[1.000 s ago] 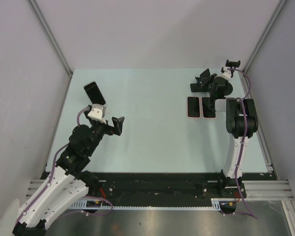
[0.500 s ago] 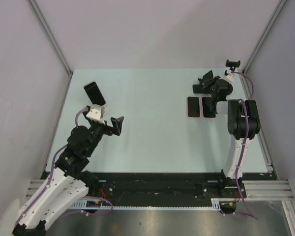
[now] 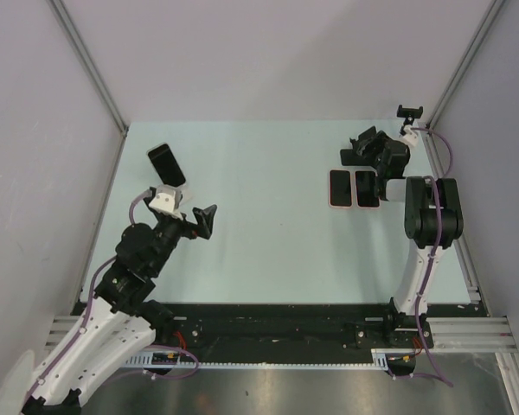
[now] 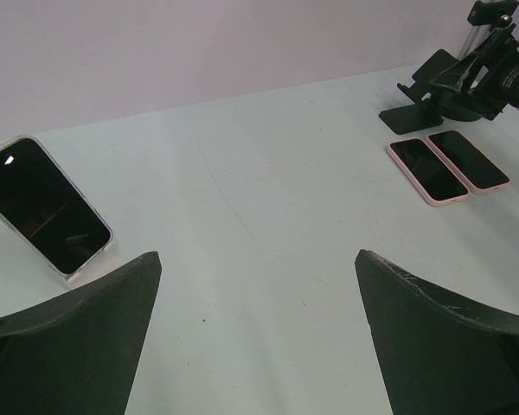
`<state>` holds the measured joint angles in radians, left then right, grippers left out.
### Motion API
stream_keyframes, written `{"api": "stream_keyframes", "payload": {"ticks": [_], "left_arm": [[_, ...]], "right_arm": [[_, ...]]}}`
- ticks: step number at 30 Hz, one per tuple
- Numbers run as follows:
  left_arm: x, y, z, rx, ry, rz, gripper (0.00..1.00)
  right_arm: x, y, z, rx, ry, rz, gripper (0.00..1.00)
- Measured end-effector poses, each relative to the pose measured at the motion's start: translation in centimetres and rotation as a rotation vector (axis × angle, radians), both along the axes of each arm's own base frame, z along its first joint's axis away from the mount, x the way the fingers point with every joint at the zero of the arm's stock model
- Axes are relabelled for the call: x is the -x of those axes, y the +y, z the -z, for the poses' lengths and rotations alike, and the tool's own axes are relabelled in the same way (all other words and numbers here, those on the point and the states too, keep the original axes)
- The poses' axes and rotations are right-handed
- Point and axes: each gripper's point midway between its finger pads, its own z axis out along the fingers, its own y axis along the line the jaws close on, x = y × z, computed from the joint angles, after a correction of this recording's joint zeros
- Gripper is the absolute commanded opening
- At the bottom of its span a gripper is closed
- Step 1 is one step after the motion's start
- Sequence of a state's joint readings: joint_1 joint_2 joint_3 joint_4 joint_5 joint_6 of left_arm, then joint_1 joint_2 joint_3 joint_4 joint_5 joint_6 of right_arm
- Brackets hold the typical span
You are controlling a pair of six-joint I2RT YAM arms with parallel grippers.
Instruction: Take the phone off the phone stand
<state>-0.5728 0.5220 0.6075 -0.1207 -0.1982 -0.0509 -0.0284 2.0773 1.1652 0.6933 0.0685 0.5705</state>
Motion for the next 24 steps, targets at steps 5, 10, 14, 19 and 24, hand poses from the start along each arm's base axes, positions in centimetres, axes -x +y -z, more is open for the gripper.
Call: {"api": "stream_keyframes", "payload": {"ticks": [5, 10, 14, 19, 24], "left_arm": [[0.2, 0.1, -0.3, 0.006, -0.009, 0.000, 1.00], [0.2, 0.1, -0.4, 0.009, -0.013, 0.000, 1.00], [0.2, 0.1, -0.4, 0.009, -0.012, -0.001, 1.00], [-0.1, 0.3, 0.0, 0.000, 0.002, -0.019, 1.00], [-1.1, 0.6, 1.3, -0.029, 0.042, -0.065, 1.00]], "right_arm": [[1.2, -0.1, -0.6, 0.003, 0.023, 0.005, 0.99], [3.4, 0.1, -3.4, 0.009, 0.025, 0.020, 1.00], [6.1, 0.0, -6.8, 0.007, 0.027, 0.044, 1.00], [11.5, -0.3, -12.2, 0.005, -0.003, 0.075, 1.00], [17.4, -0.6, -18.6, 0.021, -0.093, 0.087, 1.00]]}}
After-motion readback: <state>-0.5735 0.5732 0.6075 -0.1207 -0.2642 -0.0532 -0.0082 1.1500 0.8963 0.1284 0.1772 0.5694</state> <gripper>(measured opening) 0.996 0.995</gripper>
